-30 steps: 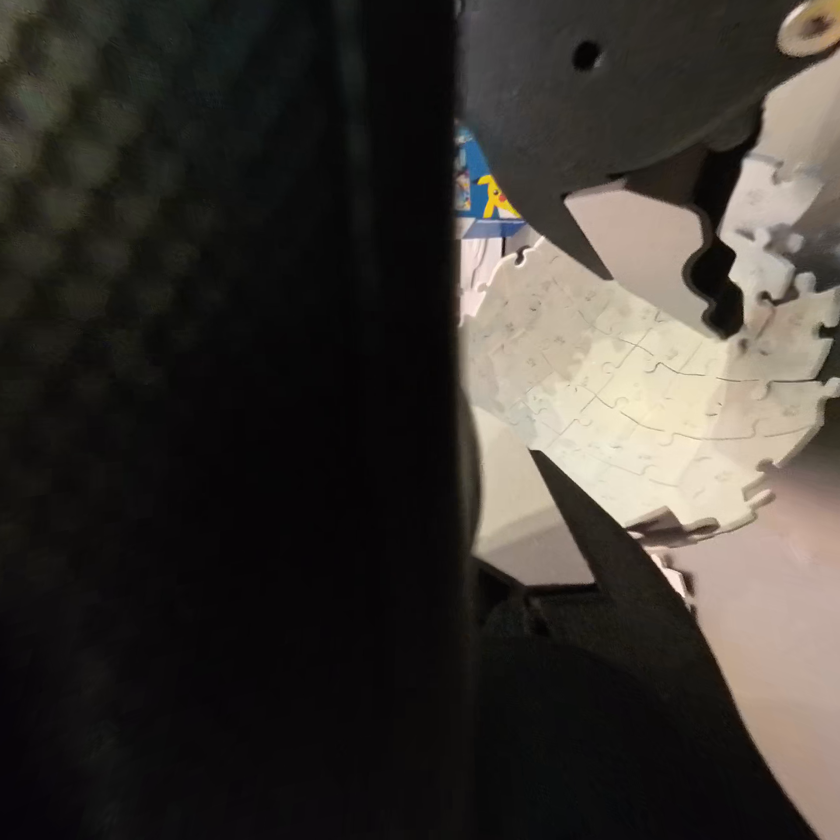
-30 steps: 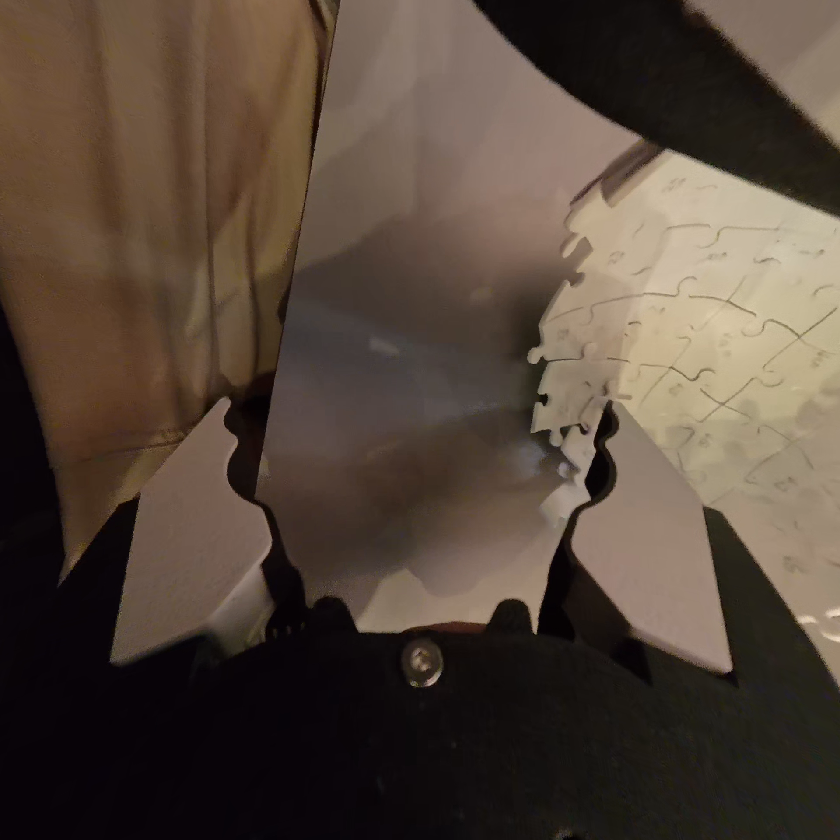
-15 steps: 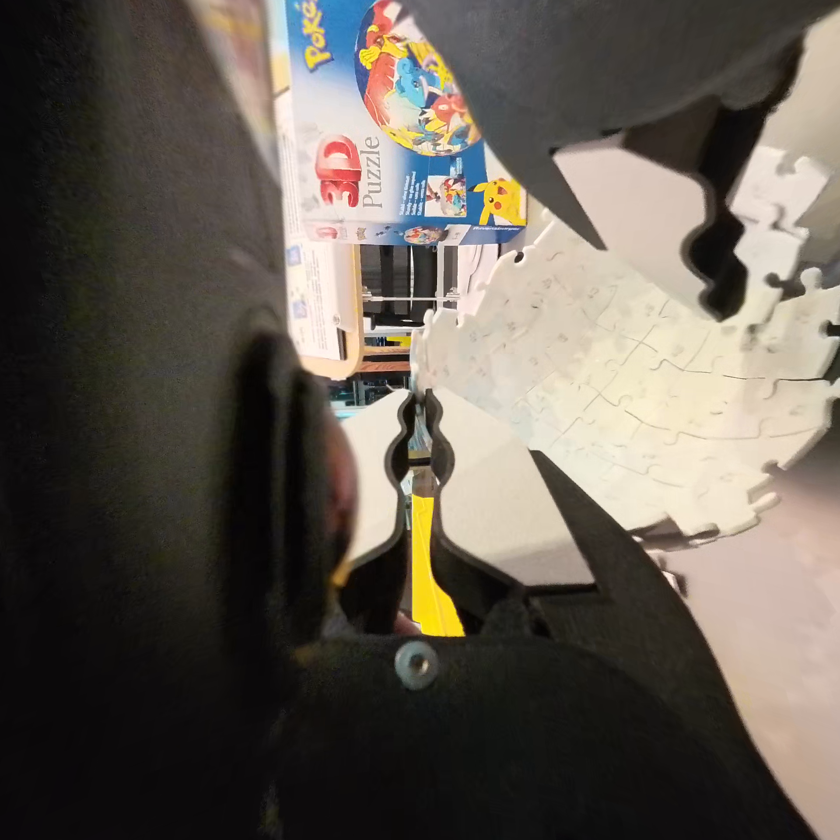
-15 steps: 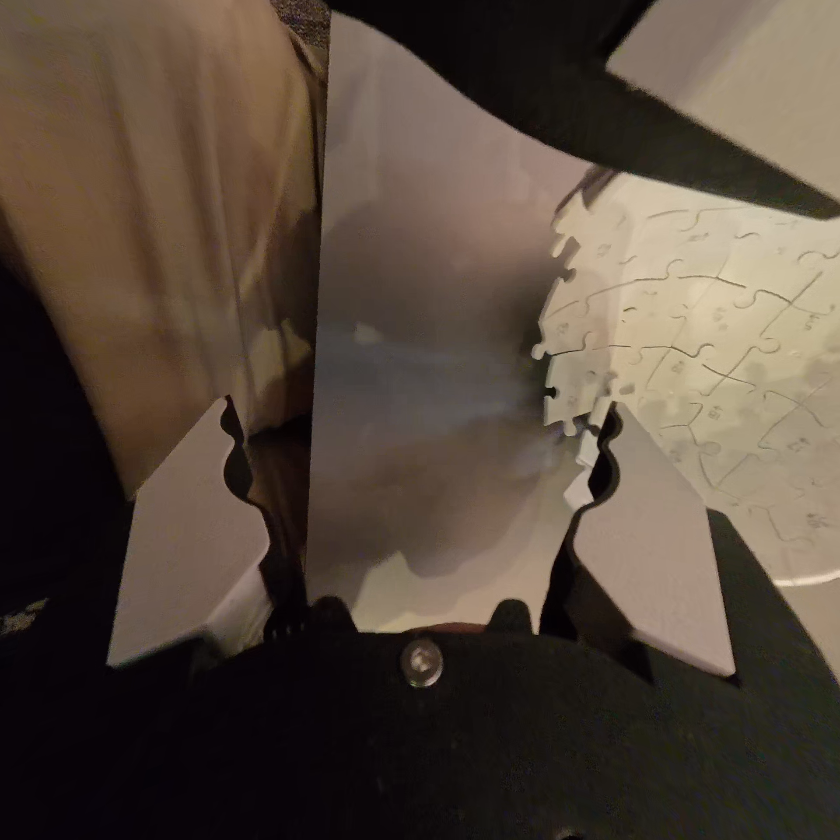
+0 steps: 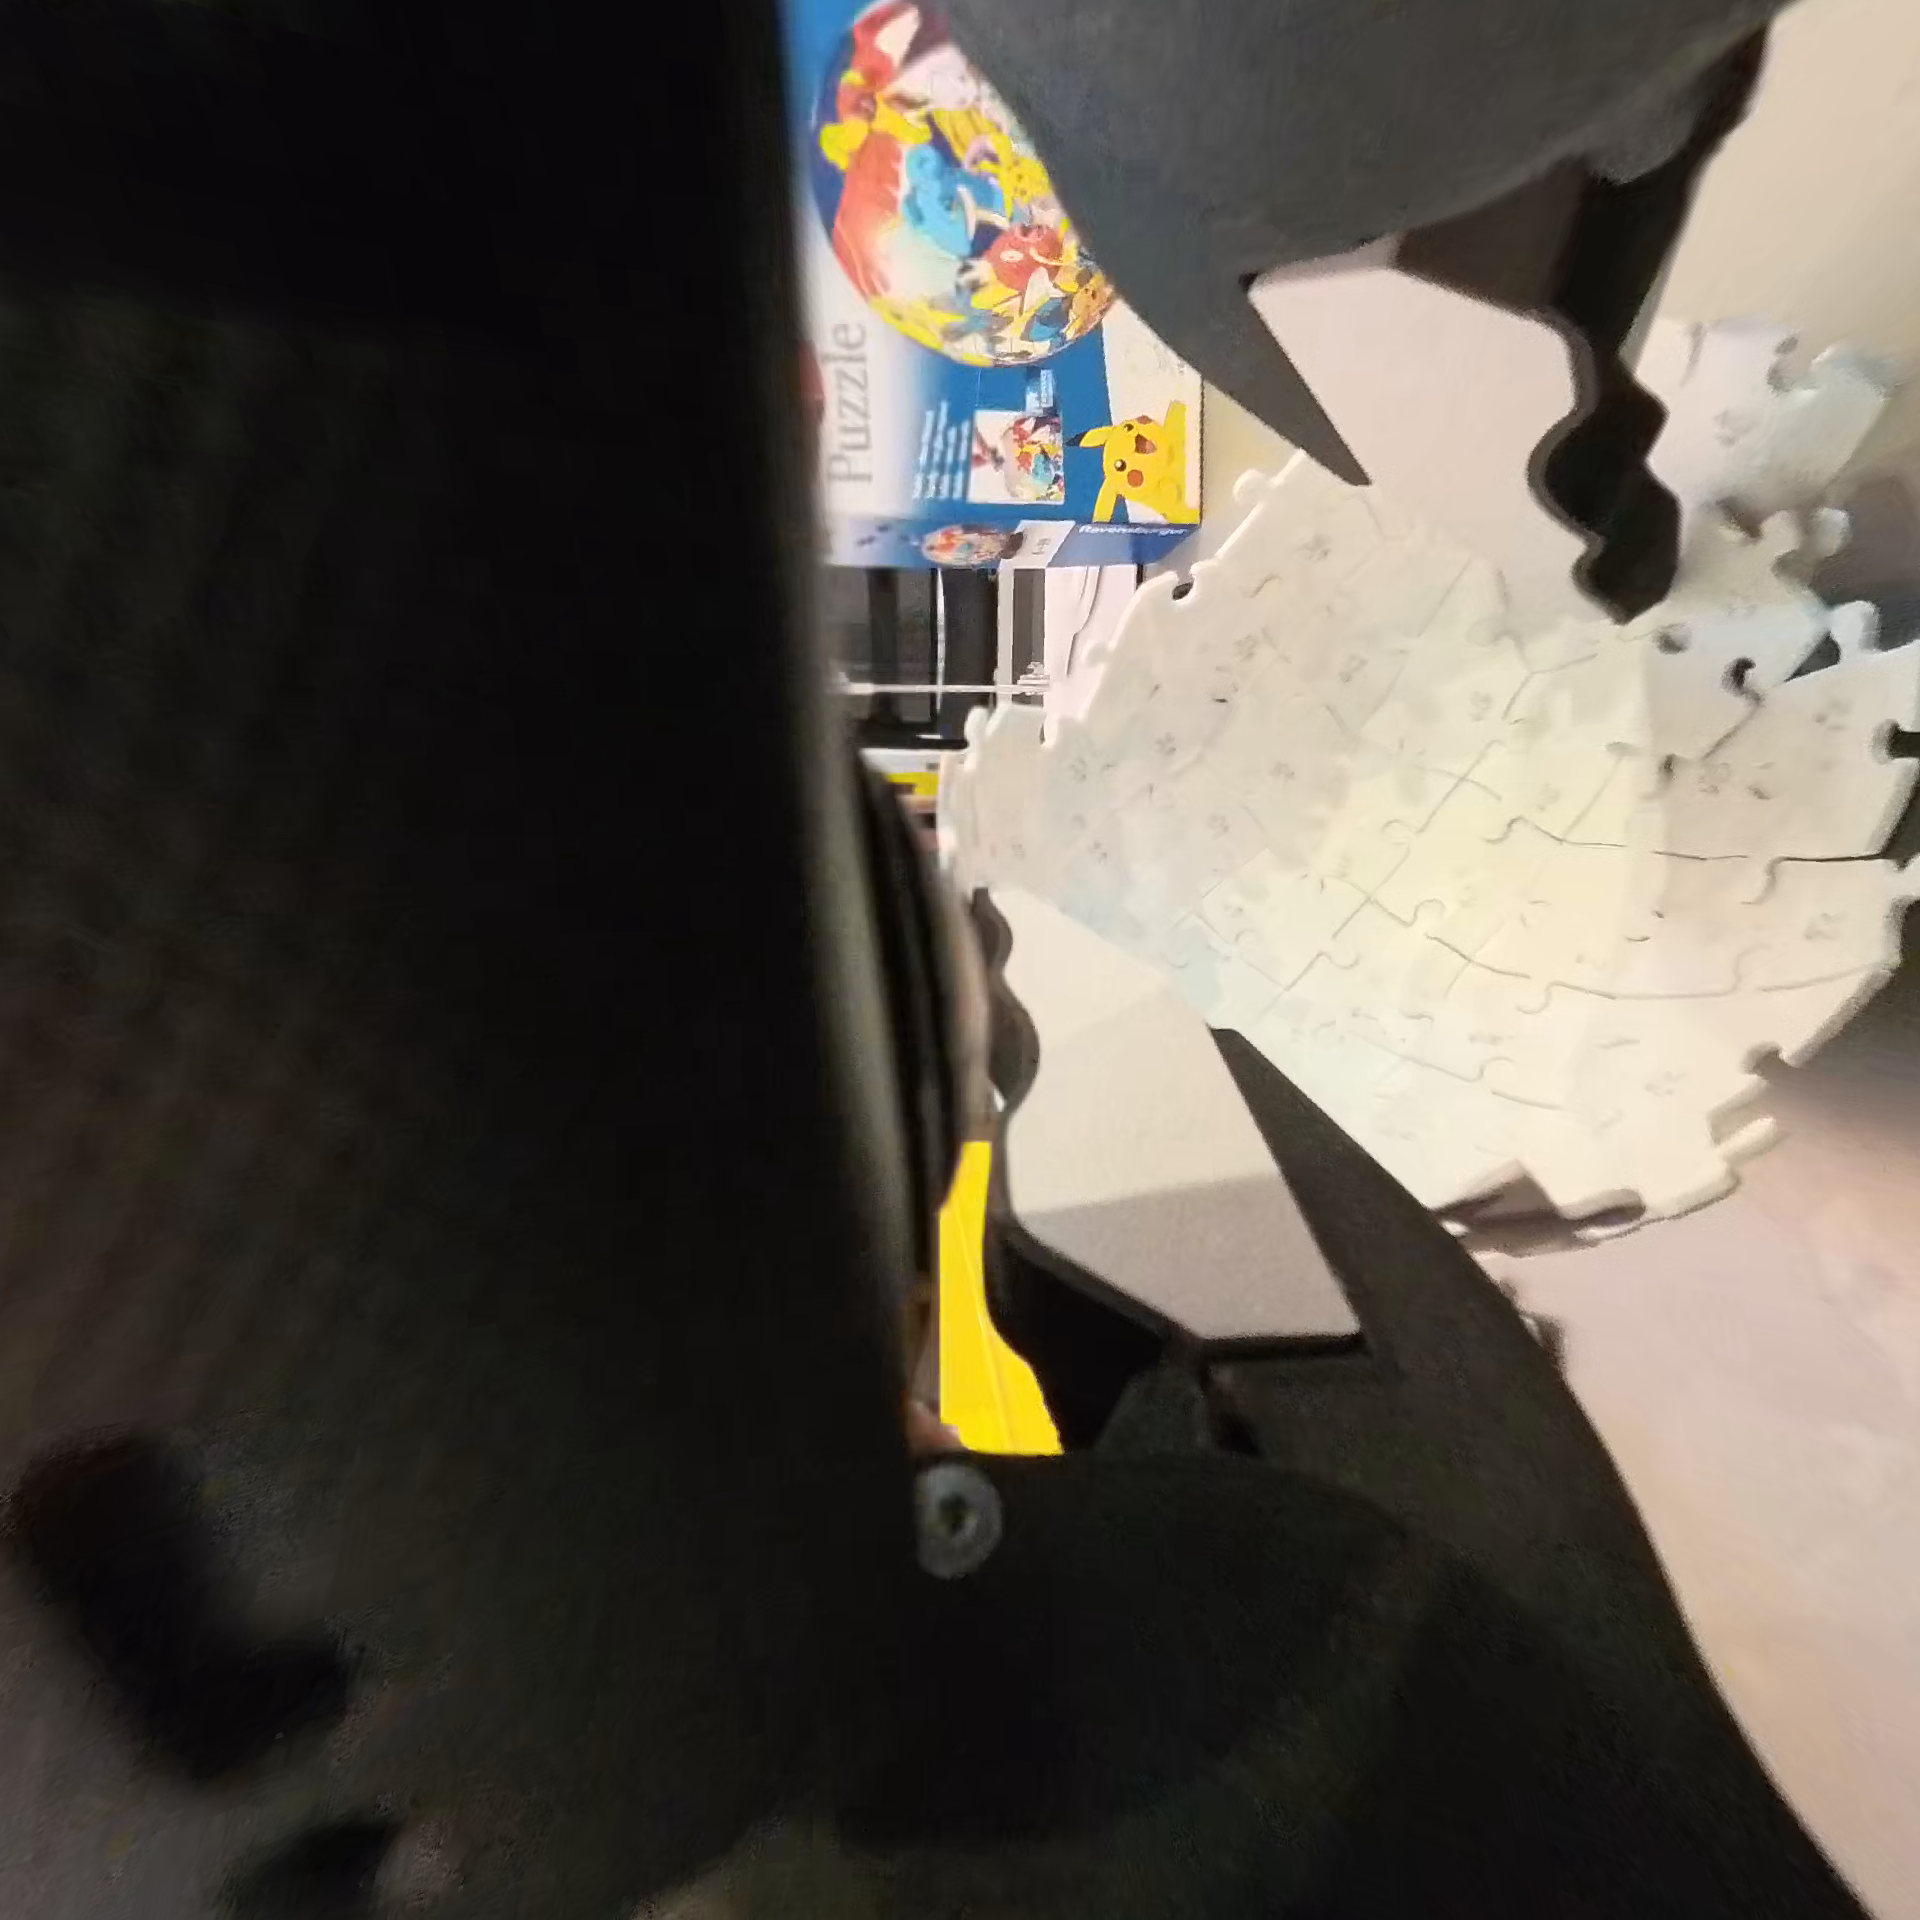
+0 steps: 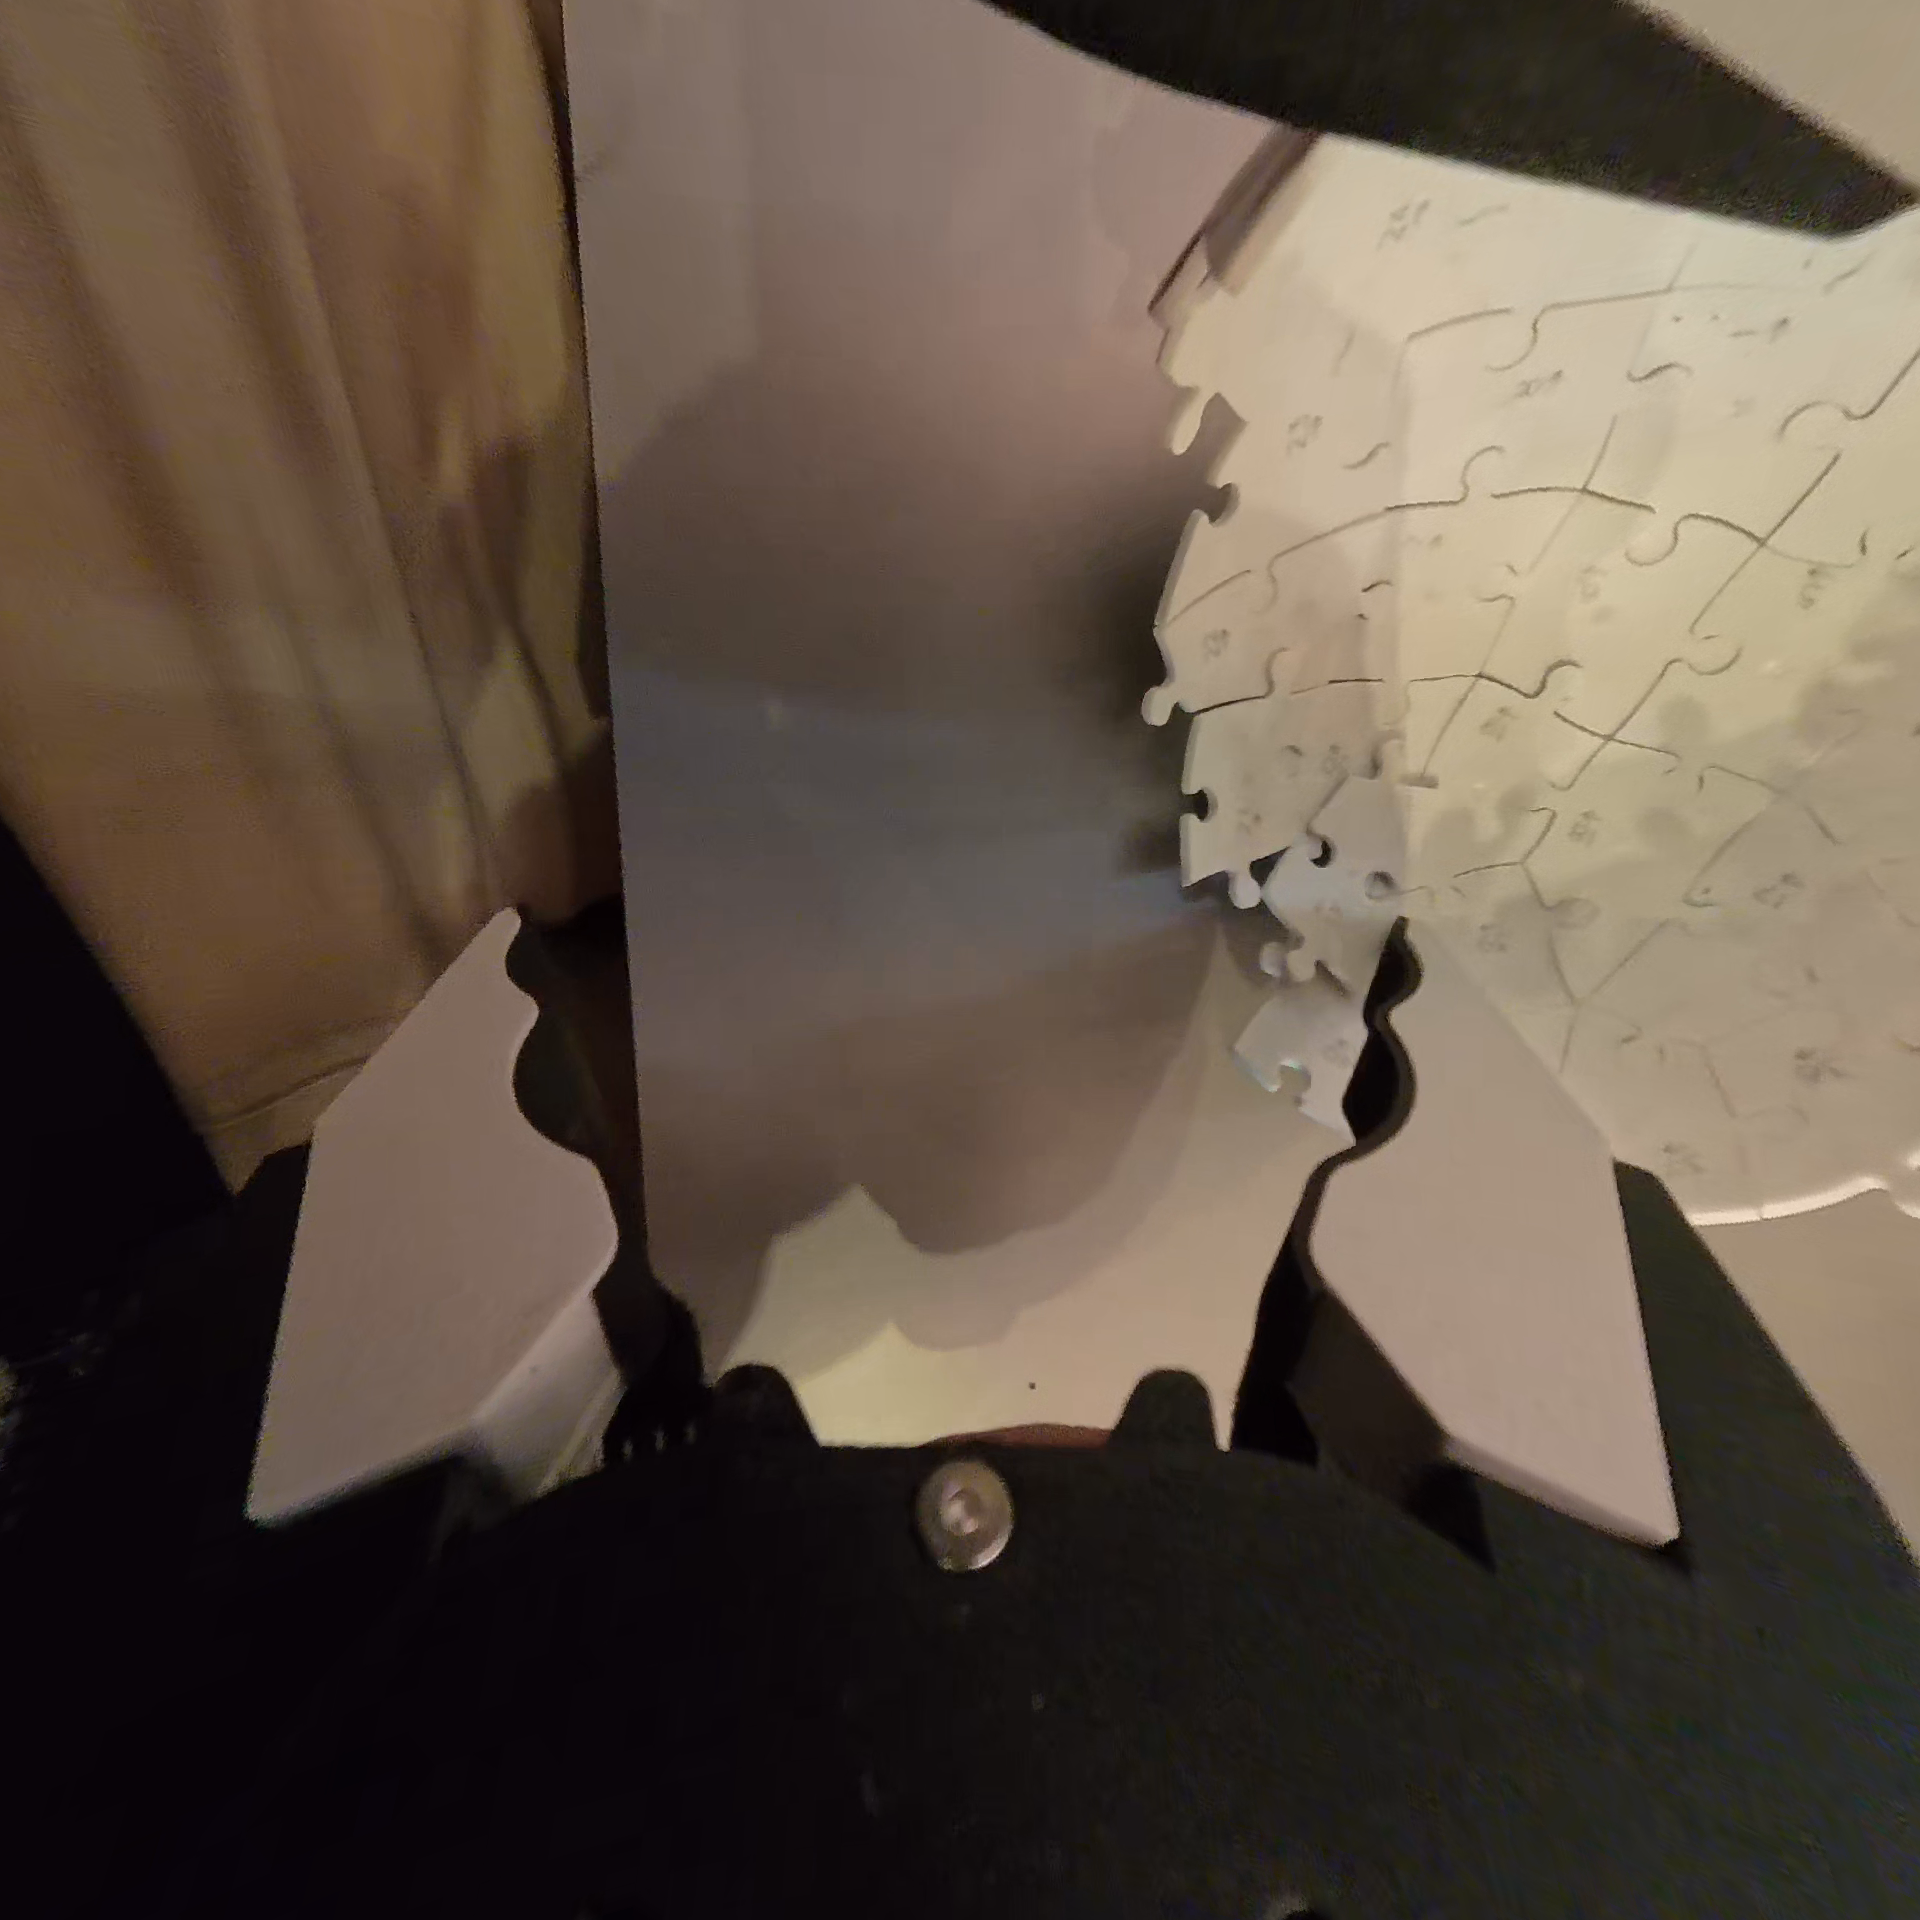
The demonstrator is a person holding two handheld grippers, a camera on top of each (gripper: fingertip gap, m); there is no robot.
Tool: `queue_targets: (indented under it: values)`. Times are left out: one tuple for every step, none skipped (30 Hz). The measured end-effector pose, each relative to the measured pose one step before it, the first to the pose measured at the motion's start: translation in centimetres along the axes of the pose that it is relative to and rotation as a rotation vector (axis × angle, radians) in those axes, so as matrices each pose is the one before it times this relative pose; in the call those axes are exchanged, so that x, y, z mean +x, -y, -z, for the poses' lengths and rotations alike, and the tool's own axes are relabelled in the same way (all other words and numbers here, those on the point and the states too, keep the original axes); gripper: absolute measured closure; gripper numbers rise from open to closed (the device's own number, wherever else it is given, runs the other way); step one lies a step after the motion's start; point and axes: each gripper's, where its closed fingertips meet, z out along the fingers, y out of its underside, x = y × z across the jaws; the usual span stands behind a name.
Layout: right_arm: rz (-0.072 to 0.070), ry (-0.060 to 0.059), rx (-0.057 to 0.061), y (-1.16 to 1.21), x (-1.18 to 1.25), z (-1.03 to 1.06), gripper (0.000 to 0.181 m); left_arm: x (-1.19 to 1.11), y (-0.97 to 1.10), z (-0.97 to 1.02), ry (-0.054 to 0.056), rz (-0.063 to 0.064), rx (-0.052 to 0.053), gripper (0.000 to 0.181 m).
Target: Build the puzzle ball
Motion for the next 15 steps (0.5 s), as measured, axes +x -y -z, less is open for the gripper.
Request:
queue_targets:
  values:
    - [-0.0005, 0.0038, -0.0008, 0.002, -0.096, 0.091, 0.033, 0.013, -0.016, -0.003, -0.0004, 0.0011, 0.0003, 0.177]
    - [0.0002, 0.0023, -0.0021, -0.023, -0.093, 0.062, 0.034, -0.001, -0.005, -0.005, 0.0002, -0.0012, 0.0004, 0.177]
    - [0.0014, 0.0031, -0.0007, 0.004, -0.125, 0.041, 0.033, 0.005, -0.007, 0.006, 0.0001, -0.0006, 0.0003, 0.177]
    - [0.0024, 0.0023, -0.0005, -0.005, -0.121, 0.024, 0.033, -0.006, 0.020, 0.016, 0.0001, 0.0004, 0.0008, 0.177]
    - [0.0035, 0.0010, -0.0035, -0.039, -0.103, 0.032, 0.033, 0.005, 0.011, 0.007, 0.0004, -0.0015, 0.0001, 0.177]
    - [0.0040, 0.0004, -0.0017, -0.015, -0.082, 0.051, 0.033, 0.009, 0.011, 0.012, 0.0003, 0.0000, 0.0009, 0.177]
    - [0.0006, -0.0019, 0.0024, 0.065, -0.003, 0.092, 0.034, 0.019, -0.024, 0.001, -0.0005, 0.0019, -0.0003, 0.177]
    - [0.0000, -0.0015, 0.0120, 0.222, 0.025, 0.121, 0.034, 0.007, -0.029, -0.009, -0.0001, -0.0005, 0.0008, 0.177]
    - [0.0030, -0.0022, 0.0160, 0.274, 0.052, 0.128, 0.034, 0.002, 0.000, -0.002, 0.0002, 0.0004, 0.0016, 0.178]
    - [0.0055, -0.0021, 0.0136, 0.240, 0.058, 0.071, 0.034, -0.002, 0.021, 0.002, 0.0009, 0.0010, 0.0025, 0.178]
    - [0.0055, 0.0000, 0.0111, 0.170, 0.052, -0.030, 0.034, 0.006, -0.004, -0.001, 0.0005, -0.0011, -0.0002, 0.178]
    - [0.0059, -0.0031, 0.0117, 0.155, 0.124, -0.093, 0.034, 0.003, 0.027, 0.001, -0.0001, 0.0000, 0.0013, 0.178]
    - [0.0023, -0.0010, -0.0014, -0.070, 0.103, -0.163, 0.033, 0.011, 0.001, -0.005, -0.0015, 0.0003, 0.0008, 0.178]
    - [0.0014, 0.0000, -0.0144, -0.259, 0.097, -0.200, 0.032, 0.008, -0.025, -0.017, -0.0003, -0.0002, -0.0020, 0.178]
    - [0.0028, -0.0025, -0.0066, -0.164, 0.110, -0.170, 0.031, 0.020, -0.019, 0.001, -0.0003, -0.0004, -0.0006, 0.178]
